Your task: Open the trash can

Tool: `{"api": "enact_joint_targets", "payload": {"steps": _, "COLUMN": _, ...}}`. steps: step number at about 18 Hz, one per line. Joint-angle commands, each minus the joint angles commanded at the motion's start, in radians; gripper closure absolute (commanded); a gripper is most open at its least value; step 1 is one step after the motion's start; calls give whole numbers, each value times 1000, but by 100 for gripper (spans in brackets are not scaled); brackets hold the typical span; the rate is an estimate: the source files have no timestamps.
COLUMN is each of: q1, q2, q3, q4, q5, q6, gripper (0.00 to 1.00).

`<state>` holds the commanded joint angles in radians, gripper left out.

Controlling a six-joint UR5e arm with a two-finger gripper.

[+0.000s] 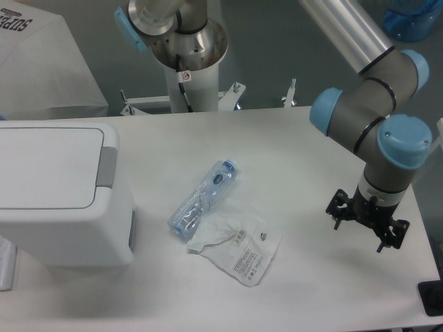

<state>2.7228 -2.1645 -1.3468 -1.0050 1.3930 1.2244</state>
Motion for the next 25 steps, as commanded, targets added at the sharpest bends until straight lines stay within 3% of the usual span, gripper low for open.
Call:
{"api": "enact_joint_targets", "payload": {"steps": 4, "q1": -2, "q2": 12, "q3": -11, "q4": 16, "q5": -83, "q6": -123, "gripper": 0}}
{"api": "enact_joint_targets", "payload": {"steps": 8, "q1": 1, "q2": 31, "q3": -32, "q4": 5, "q5": -107, "q6": -129, "gripper": 0}}
{"api": "enact_joint_targets", "payload": {"steps": 10, "q1": -2, "q2": 52, "q3": -72, "q4": 8, "q5": -134, "q6": -170, "gripper": 0}}
{"api": "enact_joint_targets", "payload": {"steps": 14, "q1": 0, "q2": 92, "q3": -71, "q4": 3, "q5": -212, "q6": -281, "gripper": 0}}
{"api": "enact_joint_targets", "payload": {"steps": 20, "q1": -31, "q2": 107, "q3": 15, "q4": -82, "q5": -282, "q6": -446, "gripper": 0}}
{"api": "enact_joint_targets", "payload": {"steps": 25, "q1": -66, "q2": 153, "q3": 78, "q4": -161, "q5": -348, "q6": -568, "gripper": 0}}
